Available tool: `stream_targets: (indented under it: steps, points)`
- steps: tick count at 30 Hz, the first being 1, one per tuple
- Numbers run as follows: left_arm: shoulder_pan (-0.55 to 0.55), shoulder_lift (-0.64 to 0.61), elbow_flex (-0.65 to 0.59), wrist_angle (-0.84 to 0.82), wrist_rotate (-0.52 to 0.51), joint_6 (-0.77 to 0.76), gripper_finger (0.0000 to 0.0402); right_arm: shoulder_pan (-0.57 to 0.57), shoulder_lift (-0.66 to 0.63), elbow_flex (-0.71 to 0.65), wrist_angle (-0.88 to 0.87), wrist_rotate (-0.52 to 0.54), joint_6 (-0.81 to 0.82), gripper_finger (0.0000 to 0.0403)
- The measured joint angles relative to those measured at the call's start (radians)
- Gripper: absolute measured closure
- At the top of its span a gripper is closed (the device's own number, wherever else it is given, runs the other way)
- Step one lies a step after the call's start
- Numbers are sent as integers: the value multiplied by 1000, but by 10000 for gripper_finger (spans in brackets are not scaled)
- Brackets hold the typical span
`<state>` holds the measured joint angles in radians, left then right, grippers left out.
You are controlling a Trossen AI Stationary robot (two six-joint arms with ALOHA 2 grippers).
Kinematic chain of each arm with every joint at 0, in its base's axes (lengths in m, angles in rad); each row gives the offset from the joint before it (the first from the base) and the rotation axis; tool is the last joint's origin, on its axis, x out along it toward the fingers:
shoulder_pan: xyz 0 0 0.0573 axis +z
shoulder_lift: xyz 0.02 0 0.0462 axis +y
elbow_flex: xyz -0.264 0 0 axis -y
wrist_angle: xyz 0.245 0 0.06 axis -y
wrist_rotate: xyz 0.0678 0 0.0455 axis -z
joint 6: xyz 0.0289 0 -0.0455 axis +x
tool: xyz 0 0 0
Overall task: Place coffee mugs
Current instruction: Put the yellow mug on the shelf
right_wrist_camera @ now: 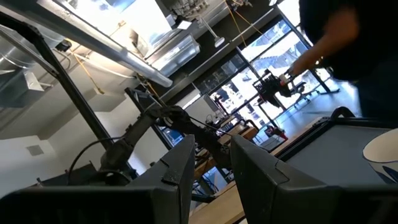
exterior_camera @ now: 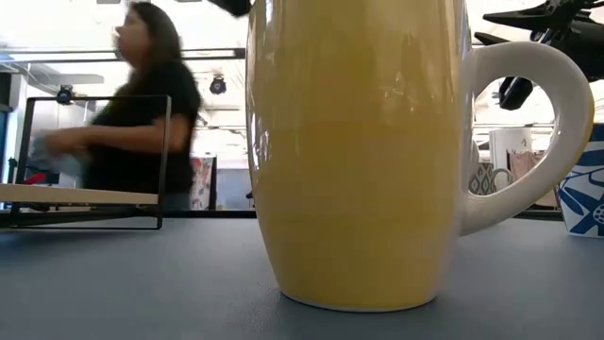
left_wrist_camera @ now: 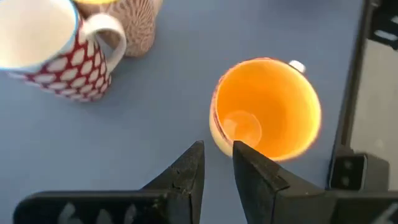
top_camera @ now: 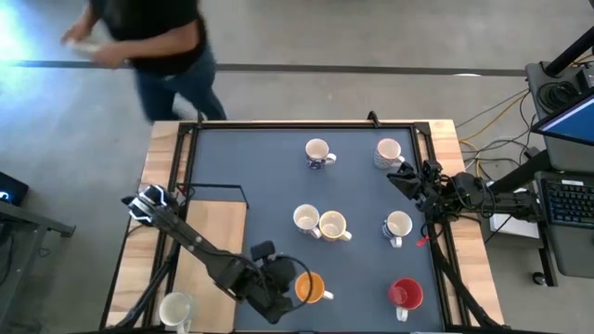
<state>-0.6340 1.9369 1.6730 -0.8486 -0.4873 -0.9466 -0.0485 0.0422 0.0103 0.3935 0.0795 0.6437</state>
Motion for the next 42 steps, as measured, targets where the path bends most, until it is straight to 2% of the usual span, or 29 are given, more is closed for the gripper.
stream_targets:
  steps: [10,15,35,38,42]
  points:
    - [13,38,0,60,0,-38,240,0,0,0,0,0,0,310]
    - [22,39,0,65,2,-58,223,0,0,0,0,0,0,310]
    - [70,121,0,89,87,-70,231,0,0,0,-1,0,0,310]
    - [70,121,0,80,88,-76,255,0,0,0,-1,0,0,310]
    - [72,121,0,79,106,-76,315,0,0,0,-1,0,0,310]
